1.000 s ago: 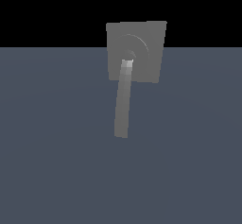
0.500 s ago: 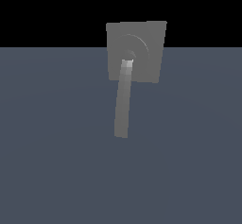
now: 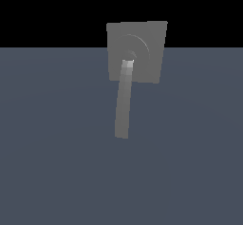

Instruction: Turn on the faucet by rotating a designated handle.

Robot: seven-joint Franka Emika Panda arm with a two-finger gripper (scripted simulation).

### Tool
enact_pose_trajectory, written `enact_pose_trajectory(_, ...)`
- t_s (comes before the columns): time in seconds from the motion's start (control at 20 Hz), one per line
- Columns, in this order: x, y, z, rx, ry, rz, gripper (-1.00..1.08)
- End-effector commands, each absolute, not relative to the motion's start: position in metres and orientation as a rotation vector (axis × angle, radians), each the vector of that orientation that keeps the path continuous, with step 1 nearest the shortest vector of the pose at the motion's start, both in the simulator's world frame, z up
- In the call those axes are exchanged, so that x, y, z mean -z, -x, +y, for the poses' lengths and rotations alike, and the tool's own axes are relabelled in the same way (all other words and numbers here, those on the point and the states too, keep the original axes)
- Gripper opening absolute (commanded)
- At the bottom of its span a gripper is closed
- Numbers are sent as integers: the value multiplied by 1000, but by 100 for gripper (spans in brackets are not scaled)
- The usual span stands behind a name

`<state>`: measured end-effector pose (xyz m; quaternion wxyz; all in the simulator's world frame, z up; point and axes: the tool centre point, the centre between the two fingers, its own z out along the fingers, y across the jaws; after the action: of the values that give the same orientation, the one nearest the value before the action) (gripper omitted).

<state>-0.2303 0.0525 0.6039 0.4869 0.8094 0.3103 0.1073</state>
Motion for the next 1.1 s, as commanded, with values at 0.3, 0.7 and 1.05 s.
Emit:
enact_pose_trajectory(0.3, -634, 228, 114, -77, -1429, 902, -100)
enact_pose_trajectory(0.7, -630, 219, 187, 201, -926, 975, -100)
enact_pose_trajectory(1.05, -595, 201, 249, 503, -490, 995, -100)
